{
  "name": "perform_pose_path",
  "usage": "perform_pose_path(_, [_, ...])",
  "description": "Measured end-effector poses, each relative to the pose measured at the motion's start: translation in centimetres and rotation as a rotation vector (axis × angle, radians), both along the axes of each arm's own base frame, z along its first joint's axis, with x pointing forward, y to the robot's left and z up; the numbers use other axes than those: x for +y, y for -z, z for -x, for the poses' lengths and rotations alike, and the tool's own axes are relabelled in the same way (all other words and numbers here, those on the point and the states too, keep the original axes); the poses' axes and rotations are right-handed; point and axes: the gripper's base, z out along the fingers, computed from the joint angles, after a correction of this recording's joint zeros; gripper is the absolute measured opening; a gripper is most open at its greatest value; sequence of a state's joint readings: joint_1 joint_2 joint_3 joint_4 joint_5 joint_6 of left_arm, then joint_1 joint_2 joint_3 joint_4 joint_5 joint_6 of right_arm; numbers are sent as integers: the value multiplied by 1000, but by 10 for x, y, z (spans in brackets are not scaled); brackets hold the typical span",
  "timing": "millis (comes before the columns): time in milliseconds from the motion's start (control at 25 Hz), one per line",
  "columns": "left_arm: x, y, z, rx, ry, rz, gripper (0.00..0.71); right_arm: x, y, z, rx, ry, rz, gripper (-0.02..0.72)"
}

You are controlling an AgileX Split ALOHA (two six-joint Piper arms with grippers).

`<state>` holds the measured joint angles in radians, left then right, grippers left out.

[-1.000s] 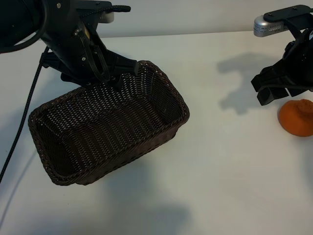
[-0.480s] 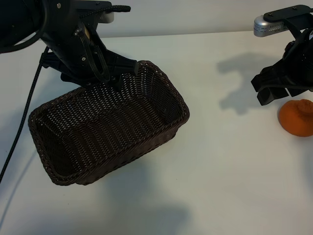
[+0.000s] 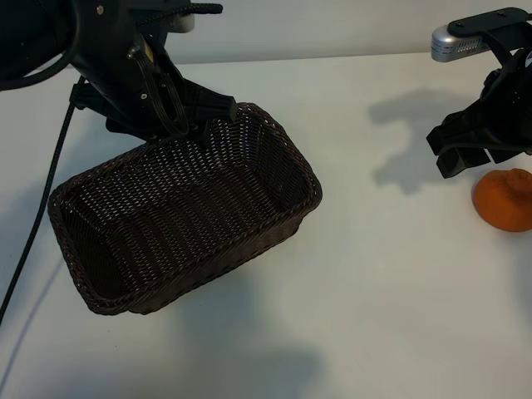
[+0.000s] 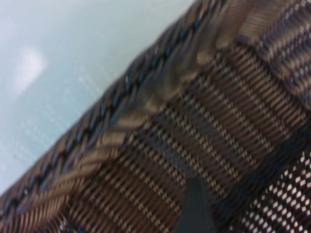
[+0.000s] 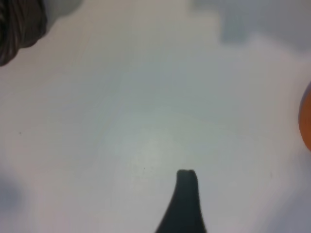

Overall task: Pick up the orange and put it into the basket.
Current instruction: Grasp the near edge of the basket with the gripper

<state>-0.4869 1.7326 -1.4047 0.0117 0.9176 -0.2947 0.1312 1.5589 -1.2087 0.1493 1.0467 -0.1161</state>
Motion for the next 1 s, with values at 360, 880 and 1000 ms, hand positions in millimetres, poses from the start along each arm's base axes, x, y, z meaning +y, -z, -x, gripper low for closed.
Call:
perform_pose_path(360, [1, 0, 0, 6, -35, -4, 575, 0, 0, 0, -1, 0, 0, 595])
perform_pose_path(880, [53, -14, 64, -65, -285, -92, 575, 0, 0, 0, -2, -1, 0, 595])
perform_pose_path(1000, [63, -4, 84, -60, -343, -71, 575, 0, 0, 0, -1, 1, -1, 595])
